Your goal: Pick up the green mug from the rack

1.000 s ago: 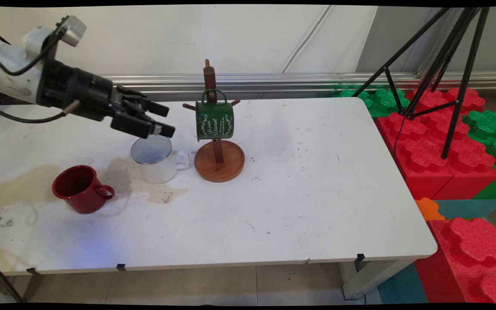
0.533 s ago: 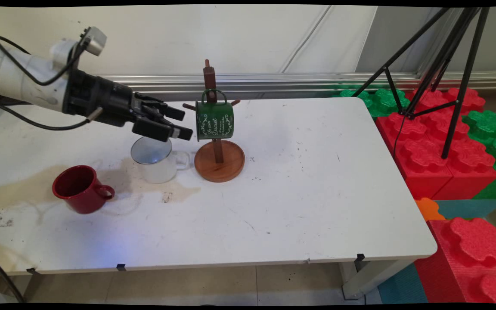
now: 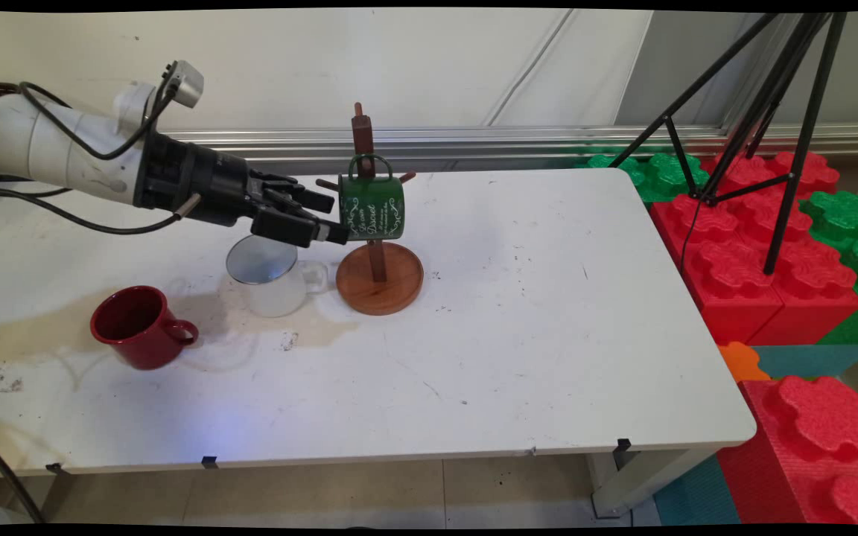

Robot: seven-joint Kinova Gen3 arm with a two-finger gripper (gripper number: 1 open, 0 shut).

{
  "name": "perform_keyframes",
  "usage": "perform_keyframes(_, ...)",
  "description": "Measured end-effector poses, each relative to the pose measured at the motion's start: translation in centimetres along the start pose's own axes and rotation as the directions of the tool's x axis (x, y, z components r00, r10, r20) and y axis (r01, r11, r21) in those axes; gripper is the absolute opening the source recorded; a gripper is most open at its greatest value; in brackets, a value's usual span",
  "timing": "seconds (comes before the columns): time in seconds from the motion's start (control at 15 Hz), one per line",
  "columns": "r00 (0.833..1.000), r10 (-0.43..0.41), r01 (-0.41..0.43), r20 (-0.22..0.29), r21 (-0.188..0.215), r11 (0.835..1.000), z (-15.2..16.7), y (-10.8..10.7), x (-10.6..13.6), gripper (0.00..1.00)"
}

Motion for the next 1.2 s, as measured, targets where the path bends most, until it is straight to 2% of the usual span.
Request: perform_keyframes(1.2,0.993,-0.090,0.092,-0.079,0.029,0.995,1.4,-0.2,-1.3,1.00)
